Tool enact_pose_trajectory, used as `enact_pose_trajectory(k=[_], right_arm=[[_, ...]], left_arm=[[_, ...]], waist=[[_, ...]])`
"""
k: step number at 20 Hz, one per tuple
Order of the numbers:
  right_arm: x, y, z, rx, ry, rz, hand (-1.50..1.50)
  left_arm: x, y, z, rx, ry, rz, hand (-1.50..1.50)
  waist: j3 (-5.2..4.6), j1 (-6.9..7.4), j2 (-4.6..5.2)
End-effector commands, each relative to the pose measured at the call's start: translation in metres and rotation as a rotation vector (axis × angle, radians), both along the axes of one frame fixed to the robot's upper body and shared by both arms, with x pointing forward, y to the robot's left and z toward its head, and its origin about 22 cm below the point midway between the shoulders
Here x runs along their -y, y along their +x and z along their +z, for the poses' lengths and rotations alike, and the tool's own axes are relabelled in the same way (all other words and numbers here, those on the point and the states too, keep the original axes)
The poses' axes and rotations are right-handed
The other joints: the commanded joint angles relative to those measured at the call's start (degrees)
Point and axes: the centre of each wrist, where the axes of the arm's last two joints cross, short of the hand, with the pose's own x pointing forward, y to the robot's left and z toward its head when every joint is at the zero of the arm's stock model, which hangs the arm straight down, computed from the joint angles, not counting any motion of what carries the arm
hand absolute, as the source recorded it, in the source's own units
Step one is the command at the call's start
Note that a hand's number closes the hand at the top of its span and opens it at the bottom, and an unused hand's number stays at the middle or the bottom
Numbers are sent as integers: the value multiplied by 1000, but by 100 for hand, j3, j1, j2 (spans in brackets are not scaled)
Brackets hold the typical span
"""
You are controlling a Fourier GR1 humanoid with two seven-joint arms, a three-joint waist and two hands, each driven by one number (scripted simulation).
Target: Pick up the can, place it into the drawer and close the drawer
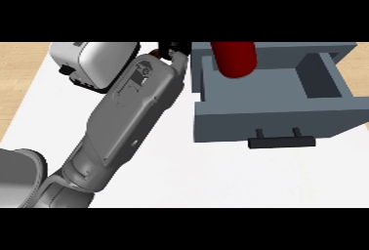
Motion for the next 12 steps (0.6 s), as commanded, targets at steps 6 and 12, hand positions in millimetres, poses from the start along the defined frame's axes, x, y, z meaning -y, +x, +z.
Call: enact_pose_trajectory(k=[6,12], right_arm=[[-3,10,-10,-4,-10,-1,-150],[6,12,7,13,-11,21,-150]], left_arm=[[34,6,21,-16,29,3,150],[39,11,5,-18,51,2,150]], waist=[[6,-96,19],[5,-188,38]])
